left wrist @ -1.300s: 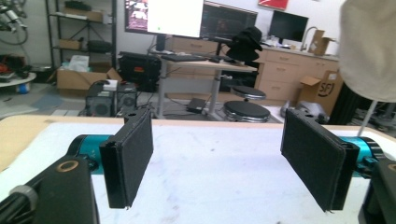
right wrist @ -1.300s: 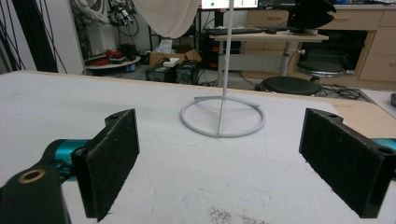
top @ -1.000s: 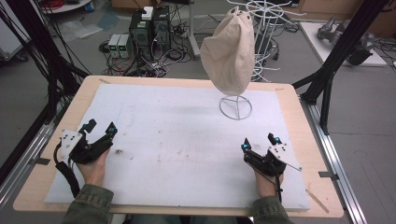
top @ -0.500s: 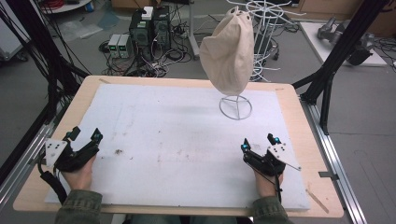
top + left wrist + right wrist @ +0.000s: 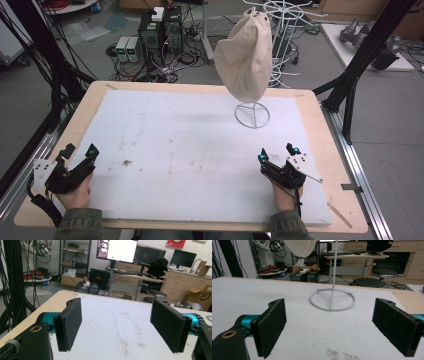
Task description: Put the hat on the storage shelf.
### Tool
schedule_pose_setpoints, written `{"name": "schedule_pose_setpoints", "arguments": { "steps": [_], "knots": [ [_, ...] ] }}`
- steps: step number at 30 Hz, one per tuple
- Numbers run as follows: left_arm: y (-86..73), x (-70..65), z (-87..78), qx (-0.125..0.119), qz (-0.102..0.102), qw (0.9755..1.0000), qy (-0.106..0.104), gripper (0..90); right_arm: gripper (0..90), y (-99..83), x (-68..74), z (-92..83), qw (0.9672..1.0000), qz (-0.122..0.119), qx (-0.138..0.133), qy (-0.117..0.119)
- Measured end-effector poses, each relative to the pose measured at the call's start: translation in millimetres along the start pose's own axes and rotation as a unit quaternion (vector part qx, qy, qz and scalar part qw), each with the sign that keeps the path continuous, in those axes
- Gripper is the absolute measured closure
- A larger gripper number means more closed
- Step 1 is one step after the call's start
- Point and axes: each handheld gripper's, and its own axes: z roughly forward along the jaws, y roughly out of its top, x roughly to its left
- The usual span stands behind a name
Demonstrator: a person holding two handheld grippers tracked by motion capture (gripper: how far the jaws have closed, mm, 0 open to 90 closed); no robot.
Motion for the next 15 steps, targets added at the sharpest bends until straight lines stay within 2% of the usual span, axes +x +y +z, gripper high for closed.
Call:
{"name": "schedule_pose_setpoints", "arguments": {
  "steps": [15],
  "knots": [
    [-2.5,0.7,0.7,0.007,0.004,1.0000,0.000,25.7,11.3,-0.1,-0.4,-0.1,1.0000,0.001,0.002,0.001]
  ]
}}
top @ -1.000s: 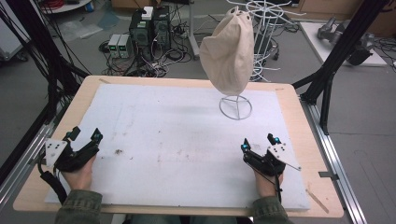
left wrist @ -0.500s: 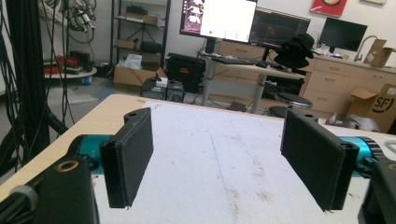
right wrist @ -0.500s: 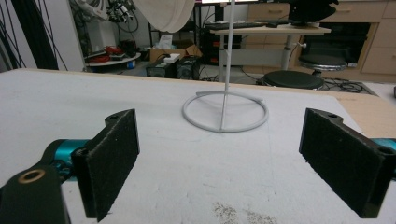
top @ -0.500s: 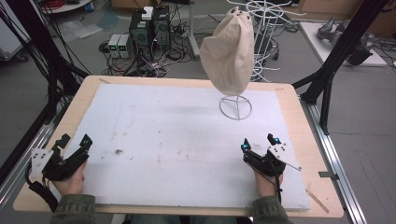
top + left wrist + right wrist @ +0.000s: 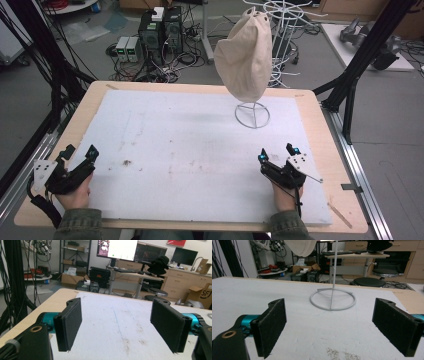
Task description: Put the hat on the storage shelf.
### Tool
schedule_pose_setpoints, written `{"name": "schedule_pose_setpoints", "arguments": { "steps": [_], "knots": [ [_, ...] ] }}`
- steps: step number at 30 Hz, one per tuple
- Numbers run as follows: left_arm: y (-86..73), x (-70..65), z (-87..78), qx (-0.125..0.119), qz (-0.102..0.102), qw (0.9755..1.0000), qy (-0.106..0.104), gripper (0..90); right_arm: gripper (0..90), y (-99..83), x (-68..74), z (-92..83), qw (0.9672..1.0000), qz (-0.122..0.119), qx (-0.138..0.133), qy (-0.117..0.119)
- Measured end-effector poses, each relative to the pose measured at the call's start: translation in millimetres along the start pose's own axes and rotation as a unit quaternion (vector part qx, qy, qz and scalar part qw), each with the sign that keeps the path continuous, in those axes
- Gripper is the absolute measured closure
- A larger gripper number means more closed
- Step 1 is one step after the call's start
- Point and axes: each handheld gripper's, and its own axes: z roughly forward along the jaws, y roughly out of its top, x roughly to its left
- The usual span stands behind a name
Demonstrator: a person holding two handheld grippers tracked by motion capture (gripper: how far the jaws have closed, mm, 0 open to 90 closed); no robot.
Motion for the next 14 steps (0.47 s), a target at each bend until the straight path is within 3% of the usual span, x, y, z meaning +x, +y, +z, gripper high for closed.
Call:
{"name": "schedule_pose_setpoints", "arguments": {
  "steps": [14],
  "knots": [
    [-2.4,-1.5,0.9,0.004,-0.002,1.0000,-0.004,25.6,11.3,-0.3,0.5,0.6,1.0000,0.004,0.004,0.002]
  ]
}}
